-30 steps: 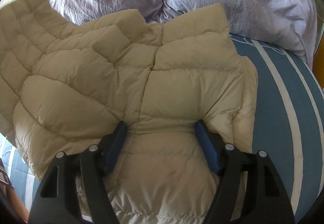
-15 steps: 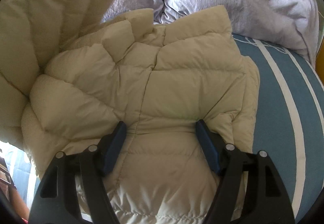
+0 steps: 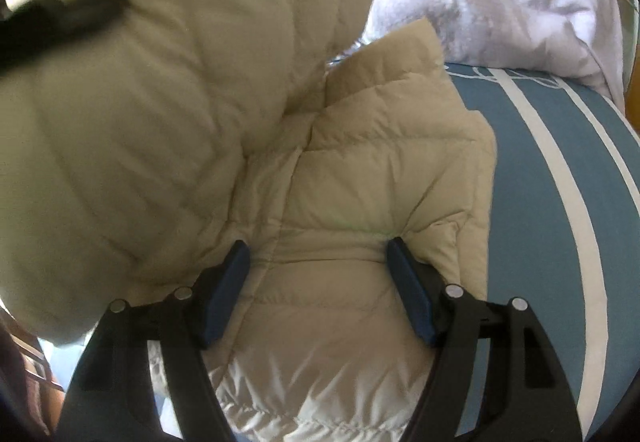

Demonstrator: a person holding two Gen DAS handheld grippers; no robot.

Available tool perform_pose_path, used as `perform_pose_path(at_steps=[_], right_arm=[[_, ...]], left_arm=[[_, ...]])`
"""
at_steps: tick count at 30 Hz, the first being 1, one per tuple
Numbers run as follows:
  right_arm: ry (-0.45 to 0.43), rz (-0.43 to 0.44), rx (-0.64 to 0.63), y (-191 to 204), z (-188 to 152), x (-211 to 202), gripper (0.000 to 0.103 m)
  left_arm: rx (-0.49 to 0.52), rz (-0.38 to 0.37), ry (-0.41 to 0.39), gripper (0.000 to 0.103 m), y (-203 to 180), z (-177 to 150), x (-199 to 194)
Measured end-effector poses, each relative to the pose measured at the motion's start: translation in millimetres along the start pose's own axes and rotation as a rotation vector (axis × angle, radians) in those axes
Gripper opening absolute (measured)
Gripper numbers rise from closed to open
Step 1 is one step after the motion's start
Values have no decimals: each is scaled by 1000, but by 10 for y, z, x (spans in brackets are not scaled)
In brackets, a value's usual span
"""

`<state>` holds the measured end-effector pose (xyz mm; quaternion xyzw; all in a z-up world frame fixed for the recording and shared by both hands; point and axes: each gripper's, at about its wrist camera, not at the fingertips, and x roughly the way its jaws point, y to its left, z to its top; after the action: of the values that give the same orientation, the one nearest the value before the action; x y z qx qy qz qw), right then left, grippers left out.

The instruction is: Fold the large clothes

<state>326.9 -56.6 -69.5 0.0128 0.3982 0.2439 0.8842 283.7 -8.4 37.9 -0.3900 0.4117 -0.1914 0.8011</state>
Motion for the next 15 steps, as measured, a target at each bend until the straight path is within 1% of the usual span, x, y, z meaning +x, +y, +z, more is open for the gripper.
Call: perform_pose_path(at_steps=[1,3,6,8,10,13,15], right_arm=[[-4,4,7,-13,-7,-28,71],[-13,9,18,-63,-29,-114,71],[-26,-3,14,-110,-62,-222,71],[-33,-21,10,-136,-72,-287,71],[-39,-38,12,-166,-74,-339,71],[-49,-68,23,-229,-83,-439,72],[-53,-98,37,-282,-87,-497,73]], left_arm=[[-1,-1,12,27,-13,-11,32],[4,-18,35,41,-46,-63,68],[24,-44,40,56,-125,-85,5],[49,-44,29,59,-153,-95,-97],[72,-24,11,61,-167,-97,-181],[103,31,-22,63,-157,-78,-311],[115,84,-48,63,-110,-53,-416]])
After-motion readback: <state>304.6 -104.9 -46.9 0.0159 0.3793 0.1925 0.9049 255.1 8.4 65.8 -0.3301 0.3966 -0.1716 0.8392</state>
